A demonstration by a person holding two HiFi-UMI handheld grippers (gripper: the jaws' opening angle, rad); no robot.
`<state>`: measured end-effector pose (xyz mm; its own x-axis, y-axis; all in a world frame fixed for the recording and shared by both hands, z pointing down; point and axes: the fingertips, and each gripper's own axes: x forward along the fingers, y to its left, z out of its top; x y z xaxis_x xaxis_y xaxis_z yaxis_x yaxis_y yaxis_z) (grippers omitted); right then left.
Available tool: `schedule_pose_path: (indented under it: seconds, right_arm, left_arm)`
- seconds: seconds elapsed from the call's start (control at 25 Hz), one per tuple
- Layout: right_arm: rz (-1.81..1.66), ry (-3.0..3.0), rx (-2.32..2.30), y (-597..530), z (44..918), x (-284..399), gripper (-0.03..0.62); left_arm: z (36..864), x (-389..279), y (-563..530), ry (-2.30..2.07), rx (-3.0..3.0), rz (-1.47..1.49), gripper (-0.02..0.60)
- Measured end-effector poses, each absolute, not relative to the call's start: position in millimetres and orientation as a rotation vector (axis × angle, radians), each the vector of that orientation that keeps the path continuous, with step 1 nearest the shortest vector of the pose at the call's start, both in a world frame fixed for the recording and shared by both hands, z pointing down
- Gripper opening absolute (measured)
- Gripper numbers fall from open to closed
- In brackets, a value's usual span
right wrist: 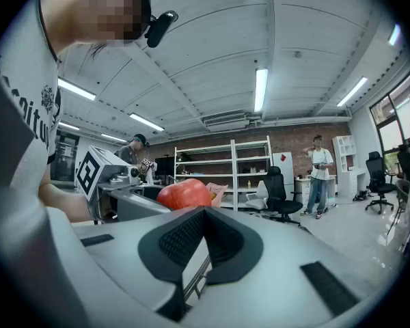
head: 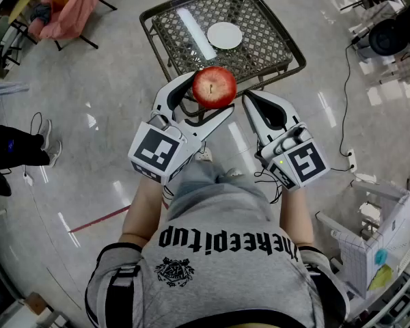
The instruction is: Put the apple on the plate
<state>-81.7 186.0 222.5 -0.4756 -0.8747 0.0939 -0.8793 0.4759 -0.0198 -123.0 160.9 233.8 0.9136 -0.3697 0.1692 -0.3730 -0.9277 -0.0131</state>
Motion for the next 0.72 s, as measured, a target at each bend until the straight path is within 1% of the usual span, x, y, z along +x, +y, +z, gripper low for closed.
schedule_pose_path:
  seconds: [0.72]
  right_arm:
    - [0.065, -2.601, 1.614, 151.6, 221.8, -87.4, -0.003]
  left_arm:
    - [228.5, -128.8, 121.4, -0.562, 3.074, 0.215, 0.402]
